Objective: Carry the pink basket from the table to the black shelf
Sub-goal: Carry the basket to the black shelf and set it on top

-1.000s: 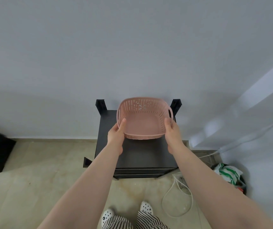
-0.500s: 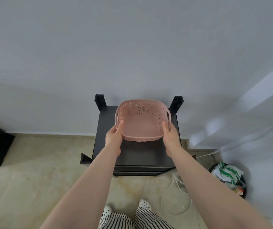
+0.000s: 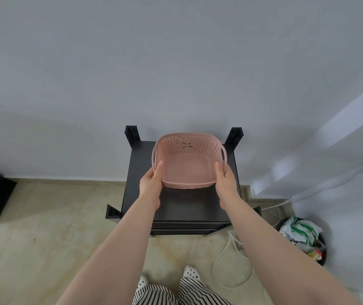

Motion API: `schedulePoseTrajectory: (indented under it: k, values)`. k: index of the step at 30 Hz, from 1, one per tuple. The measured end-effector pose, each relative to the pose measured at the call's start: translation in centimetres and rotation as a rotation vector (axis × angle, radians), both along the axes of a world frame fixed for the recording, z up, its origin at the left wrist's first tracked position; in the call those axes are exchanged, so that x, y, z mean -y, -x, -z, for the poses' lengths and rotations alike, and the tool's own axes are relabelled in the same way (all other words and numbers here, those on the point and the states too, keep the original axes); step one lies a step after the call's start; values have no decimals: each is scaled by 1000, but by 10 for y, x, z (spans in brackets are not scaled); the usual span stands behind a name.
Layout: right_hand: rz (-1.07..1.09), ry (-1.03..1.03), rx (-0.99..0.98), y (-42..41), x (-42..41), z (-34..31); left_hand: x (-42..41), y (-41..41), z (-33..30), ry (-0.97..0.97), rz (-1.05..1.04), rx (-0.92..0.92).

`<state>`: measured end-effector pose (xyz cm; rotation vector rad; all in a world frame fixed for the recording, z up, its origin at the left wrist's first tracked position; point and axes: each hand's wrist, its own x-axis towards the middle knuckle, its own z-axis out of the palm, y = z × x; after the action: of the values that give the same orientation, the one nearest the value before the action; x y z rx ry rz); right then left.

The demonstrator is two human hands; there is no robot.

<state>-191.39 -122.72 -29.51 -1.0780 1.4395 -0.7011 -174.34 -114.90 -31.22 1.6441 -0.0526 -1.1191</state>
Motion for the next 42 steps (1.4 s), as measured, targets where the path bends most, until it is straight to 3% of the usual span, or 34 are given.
schedulePoseTrajectory:
  k: [42]
  values:
    - [-50,22,-14,3,2,-4,-5,3,-24,27,10,24]
